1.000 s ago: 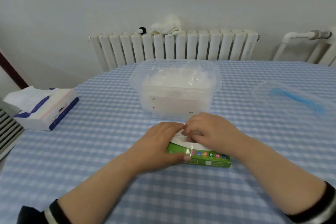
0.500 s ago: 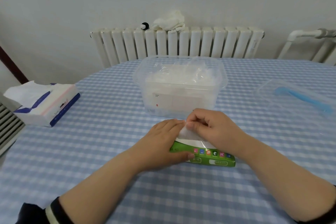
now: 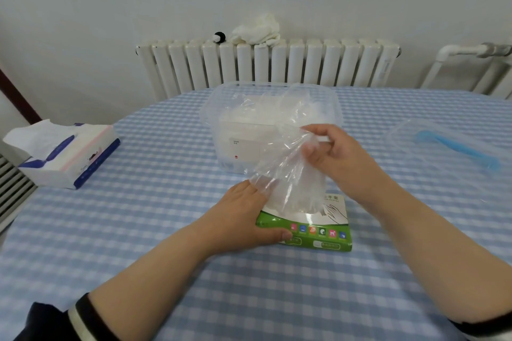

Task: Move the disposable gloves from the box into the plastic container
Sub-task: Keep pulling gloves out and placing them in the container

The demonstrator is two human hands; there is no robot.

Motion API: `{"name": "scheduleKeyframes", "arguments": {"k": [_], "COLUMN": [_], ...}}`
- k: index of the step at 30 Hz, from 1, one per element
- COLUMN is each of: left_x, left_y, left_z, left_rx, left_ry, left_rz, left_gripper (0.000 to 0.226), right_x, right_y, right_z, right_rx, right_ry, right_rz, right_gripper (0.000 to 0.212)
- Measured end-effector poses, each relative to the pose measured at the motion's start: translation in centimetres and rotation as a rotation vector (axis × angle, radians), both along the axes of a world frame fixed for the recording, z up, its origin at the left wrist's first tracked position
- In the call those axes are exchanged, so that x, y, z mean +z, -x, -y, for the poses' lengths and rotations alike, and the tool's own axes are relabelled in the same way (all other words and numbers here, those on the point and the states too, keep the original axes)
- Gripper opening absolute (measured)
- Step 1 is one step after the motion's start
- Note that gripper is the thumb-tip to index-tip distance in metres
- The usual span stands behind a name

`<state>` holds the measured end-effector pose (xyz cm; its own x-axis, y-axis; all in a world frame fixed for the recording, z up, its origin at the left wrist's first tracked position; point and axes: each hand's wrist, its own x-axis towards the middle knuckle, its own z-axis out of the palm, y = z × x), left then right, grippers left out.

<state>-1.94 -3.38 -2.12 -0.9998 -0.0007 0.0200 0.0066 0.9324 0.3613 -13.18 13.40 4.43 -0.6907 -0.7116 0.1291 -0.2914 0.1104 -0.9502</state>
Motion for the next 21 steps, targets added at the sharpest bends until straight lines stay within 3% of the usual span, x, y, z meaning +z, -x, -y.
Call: {"name": "scheduleKeyframes", "arguments": {"k": [2, 4, 6, 11, 14, 17, 19, 21], "left_x": [0.2, 0.3, 0.5, 1.3, 3.4, 6.5, 8.9, 11.2], "left_y": [-0.1, -0.2, -0.4, -0.5, -0.3, 0.9, 1.1, 1.2], "left_z": [-0.1, -0.1, -0.2, 0.1, 0.4, 0.8, 0.4, -0.4], "left_rx": [0.007, 0.023, 0.03, -0.03, 0.01, 0.139, 0.066, 0.063], "left_ry": [-0.019, -0.051, -0.086, -0.137, -0.496, -0.952, -1.004, -0.997], "left_rz": [-0.005, -0.019, -0.015, 0.06, 0.059, -0.127, -0.211, -0.294], "left_gripper": [0.084, 0.077, 0.065, 0.08, 0.073, 0.093, 0.091, 0.063], "right_x": [-0.2, -0.2, 0.1, 2.4, 3.5, 3.8, 3.7, 3.4], "right_y": [0.0, -0.1, -0.1, -0.1, -0.3, -0.3, -0.3, -0.2], "right_z": [0.1, 0.3, 0.1, -0.9, -1.3, -1.7, -1.7, -1.8], "right_rx": [0.016, -0.056, -0.128, -0.104, -0.025, 0.011, 0.036, 0.047], "right_ry": [-0.072, 0.031, 0.211, 0.534, 0.539, 0.463, 0.4, 0.338], "right_rz": [-0.016, -0.012, 0.048, 0.27, 0.263, 0.215, 0.144, 0.078], "right_gripper": [0.03, 0.002, 0.004, 0.025, 0.034, 0.045, 0.05, 0.055]}}
